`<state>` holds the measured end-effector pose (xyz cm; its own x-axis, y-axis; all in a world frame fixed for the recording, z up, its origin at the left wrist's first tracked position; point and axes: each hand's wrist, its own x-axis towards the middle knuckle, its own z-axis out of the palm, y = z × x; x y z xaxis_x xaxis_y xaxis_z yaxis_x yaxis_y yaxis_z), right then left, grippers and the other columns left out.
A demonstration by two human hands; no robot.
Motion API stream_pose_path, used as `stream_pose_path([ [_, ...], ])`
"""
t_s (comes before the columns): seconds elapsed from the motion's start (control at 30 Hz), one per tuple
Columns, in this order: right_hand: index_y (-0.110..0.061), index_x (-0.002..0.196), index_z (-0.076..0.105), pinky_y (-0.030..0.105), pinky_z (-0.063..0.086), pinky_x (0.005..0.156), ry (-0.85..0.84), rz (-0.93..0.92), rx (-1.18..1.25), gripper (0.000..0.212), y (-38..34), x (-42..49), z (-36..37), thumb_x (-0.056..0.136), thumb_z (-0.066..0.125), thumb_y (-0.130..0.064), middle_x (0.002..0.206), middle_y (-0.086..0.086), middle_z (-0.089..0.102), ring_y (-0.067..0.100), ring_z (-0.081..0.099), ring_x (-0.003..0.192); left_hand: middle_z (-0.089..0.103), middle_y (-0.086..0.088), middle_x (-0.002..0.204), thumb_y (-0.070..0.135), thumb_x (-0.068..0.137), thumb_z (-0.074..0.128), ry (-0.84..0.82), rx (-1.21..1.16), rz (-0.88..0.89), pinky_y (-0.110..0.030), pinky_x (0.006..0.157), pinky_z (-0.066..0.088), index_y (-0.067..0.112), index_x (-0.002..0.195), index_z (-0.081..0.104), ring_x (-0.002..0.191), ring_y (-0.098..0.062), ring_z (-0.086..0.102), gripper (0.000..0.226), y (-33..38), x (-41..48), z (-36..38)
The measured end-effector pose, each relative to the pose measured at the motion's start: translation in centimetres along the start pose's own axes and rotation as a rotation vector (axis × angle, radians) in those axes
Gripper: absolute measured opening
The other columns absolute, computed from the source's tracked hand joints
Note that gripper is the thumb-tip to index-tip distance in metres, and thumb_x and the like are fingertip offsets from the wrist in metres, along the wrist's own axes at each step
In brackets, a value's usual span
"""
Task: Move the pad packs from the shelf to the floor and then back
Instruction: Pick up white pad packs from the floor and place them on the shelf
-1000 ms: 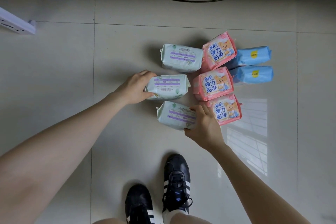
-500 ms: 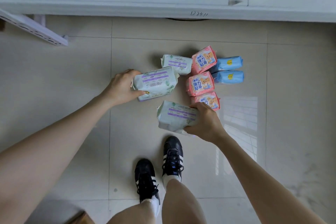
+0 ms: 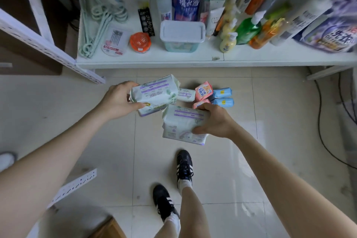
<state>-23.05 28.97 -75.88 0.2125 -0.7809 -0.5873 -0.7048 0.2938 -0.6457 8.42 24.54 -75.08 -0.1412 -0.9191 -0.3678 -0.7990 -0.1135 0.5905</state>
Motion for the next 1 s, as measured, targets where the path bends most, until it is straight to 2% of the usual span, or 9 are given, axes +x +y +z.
stream_pose_path([
  [0.03,-0.019,0.115,0.060,0.009,0.038,0.059,0.000,-0.010,0.017,0.066,-1.2,-1.0,-0.8,0.056,0.088,-0.026,0.095,-0.010,0.059,0.004,0.055,0.079,0.069,0.005,0.103,0.028,0.068,0.084,-0.001,0.000,0.011,-0.033,0.078,0.052,0.024,0.110,0.062,0.086,-0.017,0.065,0.048,0.9,-0.8,-1.5],
  [0.1,-0.022,0.112,0.060,0.014,0.045,0.058,-0.002,-0.018,0.033,0.064,-3.6,-3.2,-2.6,0.056,0.089,-0.028,0.095,-0.009,0.061,0.010,0.060,0.080,0.070,0.004,0.104,0.026,0.069,0.084,-0.002,-0.016,0.031,-0.038,0.081,0.054,0.023,0.111,0.062,0.090,-0.018,0.067,0.048,2.6,-2.3,-4.4],
  [0.2,-0.021,0.109,0.062,0.028,0.054,0.075,0.003,-0.074,0.056,0.061,-7.4,-6.3,-5.2,0.055,0.089,-0.028,0.096,-0.005,0.065,0.015,0.064,0.088,0.071,0.005,0.105,0.027,0.069,0.086,0.013,-0.034,0.066,-0.042,0.083,0.055,0.023,0.113,0.061,0.092,-0.016,0.069,0.051,5.4,-4.9,-8.9],
  [0.37,-0.020,0.103,0.065,0.032,0.055,0.075,0.003,-0.191,0.032,0.054,-14.2,-11.5,-9.7,0.056,0.089,-0.028,0.095,-0.004,0.069,0.014,0.066,0.086,0.073,0.008,0.102,0.033,0.067,0.087,0.090,-0.012,0.117,-0.037,0.083,0.057,0.023,0.116,0.062,0.089,-0.010,0.070,0.056,10.0,-9.8,-16.7],
  [0.47,-0.022,0.097,0.067,0.029,0.055,0.070,0.021,-0.277,0.005,0.048,-18.3,-14.7,-12.2,0.056,0.089,-0.027,0.092,-0.006,0.069,0.011,0.067,0.082,0.073,0.013,0.095,0.028,0.067,0.088,0.131,-0.050,0.146,-0.026,0.074,0.058,0.026,0.110,0.062,0.080,-0.001,0.071,0.051,12.8,-12.9,-21.2],
  [0.53,-0.022,0.098,0.067,0.034,0.058,0.075,0.031,-0.326,-0.024,0.049,-21.0,-16.8,-13.8,0.056,0.089,-0.030,0.093,-0.005,0.070,0.011,0.067,0.082,0.073,0.012,0.099,0.023,0.067,0.088,0.140,-0.077,0.166,-0.022,0.073,0.058,0.022,0.112,0.062,0.082,0.000,0.071,0.052,14.6,-14.9,-24.1],
  [0.63,-0.021,0.101,0.067,0.037,0.056,0.081,0.050,-0.399,-0.072,0.049,-24.7,-19.8,-16.0,0.057,0.088,-0.030,0.096,-0.002,0.071,0.014,0.067,0.087,0.072,0.011,0.103,0.021,0.067,0.088,0.176,-0.077,0.195,-0.033,0.078,0.060,0.025,0.113,0.063,0.087,-0.004,0.071,0.054,17.1,-17.4,-28.4],
  [0.8,-0.023,0.103,0.065,0.031,0.056,0.078,0.111,-0.490,-0.102,0.051,-30.3,-24.5,-19.2,0.059,0.089,-0.030,0.096,-0.003,0.071,0.013,0.068,0.086,0.071,0.013,0.103,0.024,0.065,0.089,0.275,-0.029,0.263,-0.039,0.082,0.059,0.032,0.108,0.061,0.084,-0.005,0.072,0.052,21.4,-21.5,-34.5],
  [1.0,-0.023,0.101,0.067,0.027,0.057,0.074,0.192,-0.639,-0.150,0.045,-35.9,-29.8,-22.3,0.062,0.088,-0.024,0.095,-0.005,0.071,0.011,0.068,0.083,0.070,0.017,0.100,0.030,0.066,0.088,0.389,0.042,0.331,-0.028,0.076,0.058,0.033,0.107,0.062,0.078,-0.001,0.071,0.049,25.9,-26.7,-40.9],
])
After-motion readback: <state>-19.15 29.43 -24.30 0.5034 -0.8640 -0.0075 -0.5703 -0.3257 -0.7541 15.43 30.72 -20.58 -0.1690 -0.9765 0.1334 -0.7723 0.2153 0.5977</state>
